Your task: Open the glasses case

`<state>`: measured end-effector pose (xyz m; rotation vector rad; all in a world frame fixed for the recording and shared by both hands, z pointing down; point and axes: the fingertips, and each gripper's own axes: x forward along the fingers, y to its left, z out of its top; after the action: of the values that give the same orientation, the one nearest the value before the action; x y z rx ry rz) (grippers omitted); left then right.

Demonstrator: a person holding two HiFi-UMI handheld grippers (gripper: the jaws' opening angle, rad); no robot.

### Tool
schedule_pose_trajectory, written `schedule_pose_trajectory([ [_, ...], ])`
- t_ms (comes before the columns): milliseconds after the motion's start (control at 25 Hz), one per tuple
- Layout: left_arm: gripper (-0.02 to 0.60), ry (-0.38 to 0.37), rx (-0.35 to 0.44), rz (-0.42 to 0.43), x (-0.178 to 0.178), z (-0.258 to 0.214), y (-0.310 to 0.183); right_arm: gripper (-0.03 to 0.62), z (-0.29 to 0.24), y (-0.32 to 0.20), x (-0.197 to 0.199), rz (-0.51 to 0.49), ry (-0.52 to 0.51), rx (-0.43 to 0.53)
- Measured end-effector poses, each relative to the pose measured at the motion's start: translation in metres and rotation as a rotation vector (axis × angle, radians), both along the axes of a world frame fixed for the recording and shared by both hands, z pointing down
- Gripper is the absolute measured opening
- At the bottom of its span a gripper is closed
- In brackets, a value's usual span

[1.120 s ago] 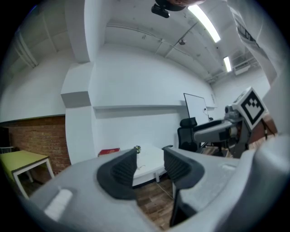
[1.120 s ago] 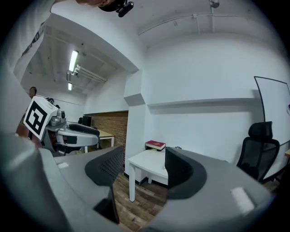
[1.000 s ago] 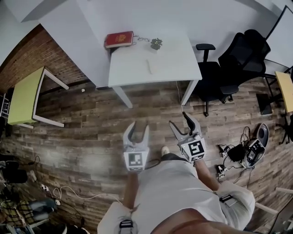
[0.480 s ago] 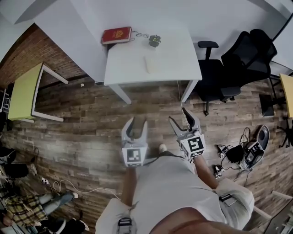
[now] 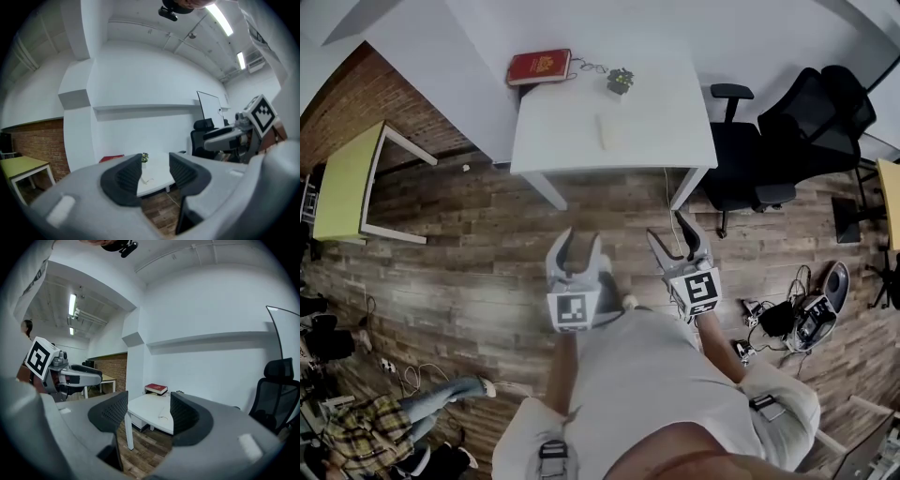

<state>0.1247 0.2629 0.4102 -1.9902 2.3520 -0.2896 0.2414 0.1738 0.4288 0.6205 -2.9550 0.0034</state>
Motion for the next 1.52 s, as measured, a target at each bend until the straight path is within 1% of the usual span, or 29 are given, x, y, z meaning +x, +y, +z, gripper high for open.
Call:
schedule_pose_trajectory([
  [80,0.181,0.024,-0.014,-0.001,-0.006,0.0,-0.009,0.278,-0.001,-0.008,-0.007,0.001,0.006,0.01],
  [200,0.181,0.021,-0.007,0.016,-0.017,-0.001,-0.025,0.278,-0.001,-0.022,-0.018,0.009,0.015,0.017],
  [320,0.18,0.036,-0.021,0.026,-0.03,0.001,-0.04,0.278,-0.001,-0.036,-0.032,0.022,0.023,0.014],
  [400,0.179,0.034,-0.027,0.035,-0.041,0.002,-0.048,0.278,-0.001,-0.044,-0.042,0.03,0.03,0.013],
  [560,0.179,0.024,-0.012,0.054,-0.066,-0.001,-0.065,0.277,-0.002,-0.059,-0.064,0.052,0.041,0.01],
  [720,0.179,0.049,-0.029,0.063,-0.09,0.001,-0.077,0.277,0.0,-0.071,-0.088,0.079,0.052,-0.01],
  [840,0.179,0.019,-0.002,0.093,-0.11,0.0,-0.088,0.278,0.001,-0.078,-0.109,0.081,0.064,0.005],
  [960,0.179,0.023,-0.007,0.111,-0.13,0.001,-0.098,0.277,0.001,-0.086,-0.128,0.101,0.071,0.005],
  [1120,0.179,0.064,-0.035,0.126,-0.152,0.005,-0.111,0.278,-0.001,-0.097,-0.149,0.137,0.078,0.005],
  [1280,0.179,0.07,-0.026,0.156,-0.164,0.007,-0.127,0.277,-0.002,-0.11,-0.161,0.167,0.08,0.015],
  [1520,0.179,0.078,-0.051,0.177,-0.182,0.016,-0.146,0.277,0.006,-0.127,-0.178,0.189,0.093,0.006],
])
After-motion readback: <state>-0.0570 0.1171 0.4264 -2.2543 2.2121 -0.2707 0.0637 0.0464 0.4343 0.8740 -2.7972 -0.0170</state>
